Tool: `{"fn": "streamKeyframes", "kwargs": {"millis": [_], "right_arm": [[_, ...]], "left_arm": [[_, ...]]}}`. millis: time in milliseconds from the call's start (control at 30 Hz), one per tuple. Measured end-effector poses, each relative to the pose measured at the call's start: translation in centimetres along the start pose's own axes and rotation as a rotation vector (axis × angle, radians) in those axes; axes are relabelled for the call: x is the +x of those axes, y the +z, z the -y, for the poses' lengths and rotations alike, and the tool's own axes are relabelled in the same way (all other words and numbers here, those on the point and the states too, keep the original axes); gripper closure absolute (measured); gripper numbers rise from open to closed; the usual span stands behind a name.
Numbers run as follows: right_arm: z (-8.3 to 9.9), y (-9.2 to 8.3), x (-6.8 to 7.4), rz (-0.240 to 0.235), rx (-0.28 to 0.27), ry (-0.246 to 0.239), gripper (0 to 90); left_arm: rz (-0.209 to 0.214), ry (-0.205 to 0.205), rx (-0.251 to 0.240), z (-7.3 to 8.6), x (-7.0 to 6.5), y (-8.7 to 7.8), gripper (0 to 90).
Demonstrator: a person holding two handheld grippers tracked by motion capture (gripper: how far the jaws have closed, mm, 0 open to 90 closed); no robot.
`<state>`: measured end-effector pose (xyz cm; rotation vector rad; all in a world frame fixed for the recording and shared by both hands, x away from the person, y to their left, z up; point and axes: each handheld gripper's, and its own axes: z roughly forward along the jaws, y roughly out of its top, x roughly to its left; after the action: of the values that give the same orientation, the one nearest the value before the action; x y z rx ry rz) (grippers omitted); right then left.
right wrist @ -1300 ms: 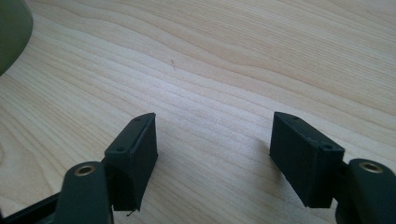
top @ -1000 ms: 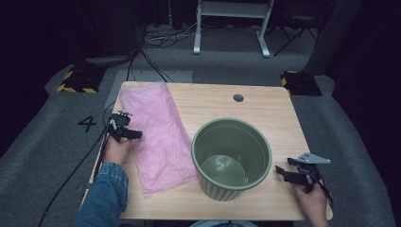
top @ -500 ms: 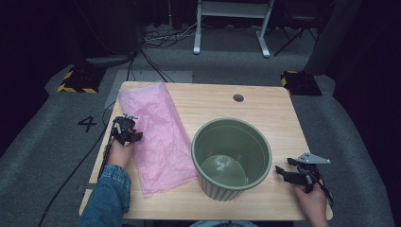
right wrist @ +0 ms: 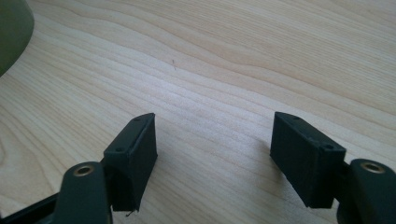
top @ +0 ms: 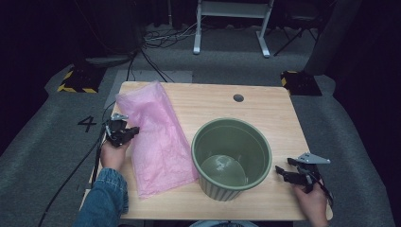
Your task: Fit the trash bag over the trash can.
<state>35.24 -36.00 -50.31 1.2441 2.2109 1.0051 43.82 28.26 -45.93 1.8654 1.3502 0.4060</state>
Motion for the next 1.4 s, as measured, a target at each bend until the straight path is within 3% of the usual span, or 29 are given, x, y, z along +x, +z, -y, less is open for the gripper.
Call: {"fn": "streamKeyframes", "kwargs": {"millis": [167,500,1033,1133,1400], "right_arm": [[0.0,0.0,0.0,0.000,0.000,0.000,31.6],[0.0,0.0,0.0,0.000,0.000,0.000,31.6],[0.0,0.0,0.2,-0.003,-0.001,-0.008,31.4],[-0.1,0.0,0.7,-0.024,-0.006,-0.017,37.5],[-0.8,0.9,2.6,-0.087,-0.006,-0.070,36.9]], "left_arm": [[0.025,-0.001,-0.047,-0.3,-0.2,-1.8,85.9],[0.098,-0.007,-0.195,-1.6,-1.4,-5.5,86.7],[0.168,0.046,-0.343,-4.2,-4.3,-9.6,87.0],[0.178,0.059,-0.362,-4.8,-5.0,-10.4,86.9],[0.196,0.104,-0.418,-6.4,-6.4,-12.4,86.8]]}}
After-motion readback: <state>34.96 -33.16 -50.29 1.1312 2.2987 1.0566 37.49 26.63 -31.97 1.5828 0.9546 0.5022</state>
